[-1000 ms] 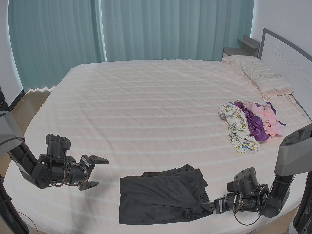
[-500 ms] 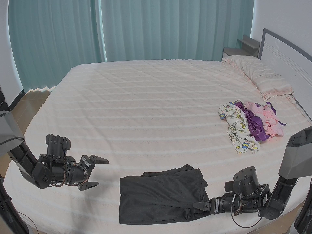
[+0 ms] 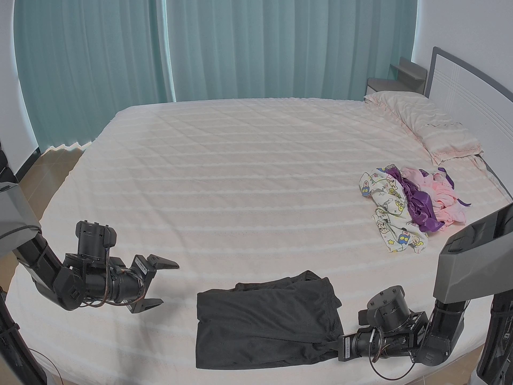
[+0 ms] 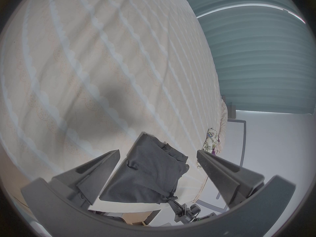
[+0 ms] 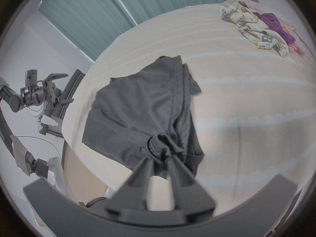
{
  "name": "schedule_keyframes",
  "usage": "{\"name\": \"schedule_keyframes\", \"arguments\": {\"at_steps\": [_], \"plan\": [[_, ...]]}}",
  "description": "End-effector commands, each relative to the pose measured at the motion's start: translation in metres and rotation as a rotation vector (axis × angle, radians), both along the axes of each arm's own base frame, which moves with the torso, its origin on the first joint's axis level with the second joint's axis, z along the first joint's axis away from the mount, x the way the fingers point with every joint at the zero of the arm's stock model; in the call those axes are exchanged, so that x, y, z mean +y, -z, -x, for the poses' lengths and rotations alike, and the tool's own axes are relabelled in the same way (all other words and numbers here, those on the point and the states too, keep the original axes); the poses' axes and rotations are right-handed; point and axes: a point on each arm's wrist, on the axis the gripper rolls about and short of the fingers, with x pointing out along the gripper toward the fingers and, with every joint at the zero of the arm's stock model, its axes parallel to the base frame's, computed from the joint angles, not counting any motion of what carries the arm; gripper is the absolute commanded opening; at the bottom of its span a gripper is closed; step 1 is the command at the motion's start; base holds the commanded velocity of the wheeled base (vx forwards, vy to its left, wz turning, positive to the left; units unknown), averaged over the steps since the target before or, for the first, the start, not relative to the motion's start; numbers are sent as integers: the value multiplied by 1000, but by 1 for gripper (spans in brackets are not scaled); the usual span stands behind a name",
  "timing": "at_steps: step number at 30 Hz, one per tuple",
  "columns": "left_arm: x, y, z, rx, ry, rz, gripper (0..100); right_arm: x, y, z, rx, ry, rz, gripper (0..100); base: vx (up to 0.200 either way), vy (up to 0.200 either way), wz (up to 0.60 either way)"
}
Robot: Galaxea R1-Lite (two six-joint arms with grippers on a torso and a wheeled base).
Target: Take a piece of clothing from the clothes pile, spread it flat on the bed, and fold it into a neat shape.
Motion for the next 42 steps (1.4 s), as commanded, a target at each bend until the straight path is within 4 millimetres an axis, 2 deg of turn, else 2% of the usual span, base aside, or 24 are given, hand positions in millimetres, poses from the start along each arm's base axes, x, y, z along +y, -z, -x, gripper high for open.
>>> {"name": "schedule_keyframes", "arguments": {"at_steps": [1,6,16,17,27,30,32,33,34,38,39,42], "plan": [[0,0,0,1,-1,1,100,-10,3,5,23,24,28,0,0,0,0],[0,1,0,4,-1,0,100,-19,4,9,46,45,44,0,0,0,0],[0,1,0,5,1,-2,100,-22,9,12,77,45,64,0,0,0,0],[0,1,0,5,1,-2,100,-22,10,13,79,45,69,100,0,0,0],[0,1,0,5,1,-2,100,-31,-3,14,-3,78,4,100,0,0,0],[0,2,0,7,1,-2,100,-43,-14,-1,-135,153,-90,100,0,0,0],[0,2,0,7,1,-2,100,-44,-15,-4,-152,163,-101,100,0,0,0],[0,2,0,8,0,-3,100,-46,-13,-25,-216,209,-150,100,0,0,0],[0,3,-1,8,-1,-4,100,-44,-7,-34,-226,221,-153,100,0,0,0],[-1,3,0,9,-1,-6,100,-35,13,-64,-231,272,-198,100,0,0,0],[-1,3,0,9,-1,-6,100,-35,13,-64,-231,272,-198,100,0,0,0],[-1,3,0,9,1,-6,100,-22,24,-92,-247,295,-256,100,0,0,0]]}}
